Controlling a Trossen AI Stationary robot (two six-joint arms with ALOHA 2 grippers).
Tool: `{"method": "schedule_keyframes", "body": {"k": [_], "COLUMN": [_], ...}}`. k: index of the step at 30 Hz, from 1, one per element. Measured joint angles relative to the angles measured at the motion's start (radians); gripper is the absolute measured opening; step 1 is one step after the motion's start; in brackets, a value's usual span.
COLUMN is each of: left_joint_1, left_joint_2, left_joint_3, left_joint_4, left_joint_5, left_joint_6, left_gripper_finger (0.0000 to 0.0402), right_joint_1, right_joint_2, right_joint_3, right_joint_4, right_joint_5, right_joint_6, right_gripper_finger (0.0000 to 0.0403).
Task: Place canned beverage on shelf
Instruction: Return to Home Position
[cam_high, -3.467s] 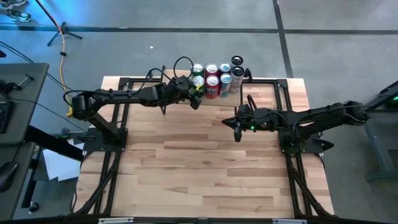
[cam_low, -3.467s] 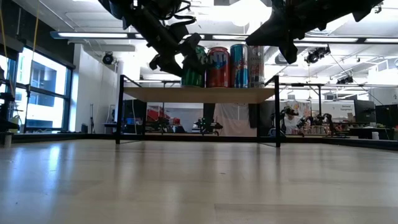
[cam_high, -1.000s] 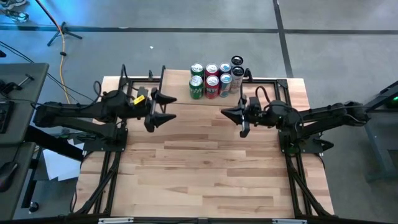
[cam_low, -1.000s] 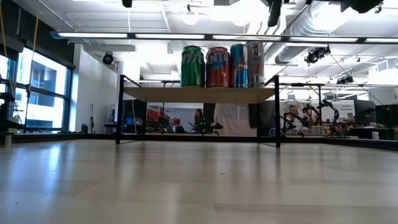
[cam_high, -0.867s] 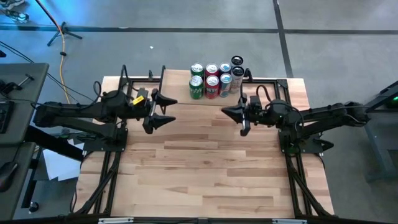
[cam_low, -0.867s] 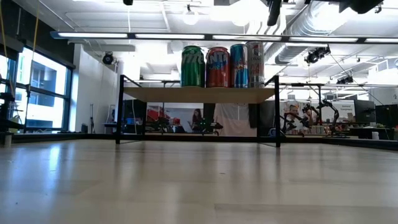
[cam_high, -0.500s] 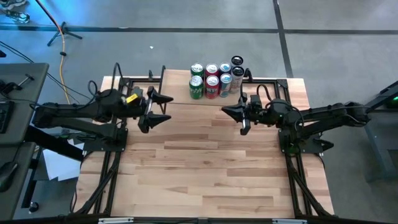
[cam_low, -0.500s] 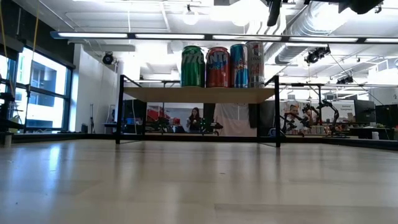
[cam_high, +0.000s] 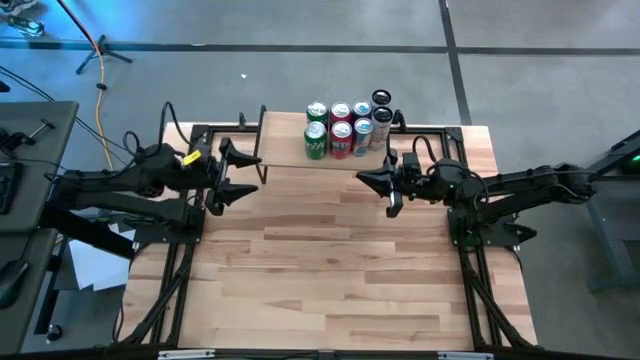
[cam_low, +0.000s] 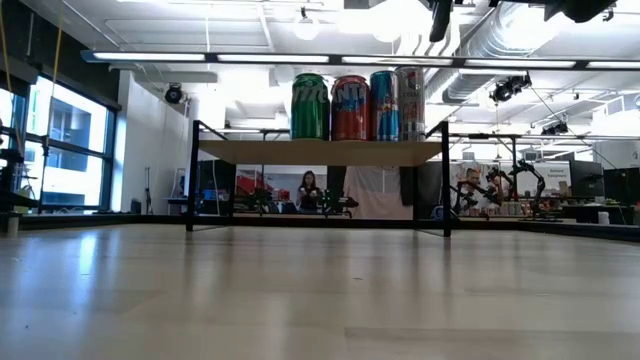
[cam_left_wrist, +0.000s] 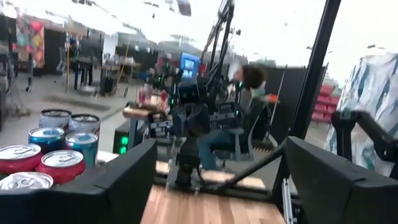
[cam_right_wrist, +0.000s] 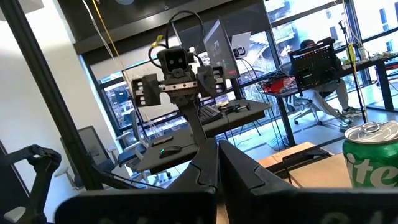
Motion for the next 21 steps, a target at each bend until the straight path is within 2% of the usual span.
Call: {"method": "schedule_keyframes", "body": {"k": [4, 8, 14, 15, 21], "left_joint_1": [0.0, 0.0, 0.0, 0.0, 0.0], "left_joint_2": [-0.067, -0.156, -0.313, -0.341, -0.516], "left_joint_3": [-0.134, -0.287, -0.429, -0.451, -0.592], "left_joint_4": [0.173, 0.335, 0.379, 0.382, 0.404], "left_joint_5": [-0.027, -0.06, -0.065, -0.065, -0.138], "left_joint_6": [-0.02, -0.055, -0.08, -0.081, -0.097], "left_gripper_finger": [0.0255, 0.0174, 0.0025, 0.0013, 0.0006], "right_joint_1": [0.0, 0.0, 0.001, 0.001, 0.001], "right_joint_2": [0.0, 0.0, 0.0, 0.0, 0.0], "right_joint_3": [0.0, 0.0, 0.0, 0.0, 0.0], "right_joint_4": [-0.001, -0.017, -0.031, -0.031, -0.038], "right_joint_5": [0.0, 0.0, 0.0, 0.0, -0.001], "right_joint_6": [0.003, 0.047, 0.047, 0.044, 0.043], "right_gripper_finger": [0.0, 0.0, 0.0, 0.0, 0.0]}}
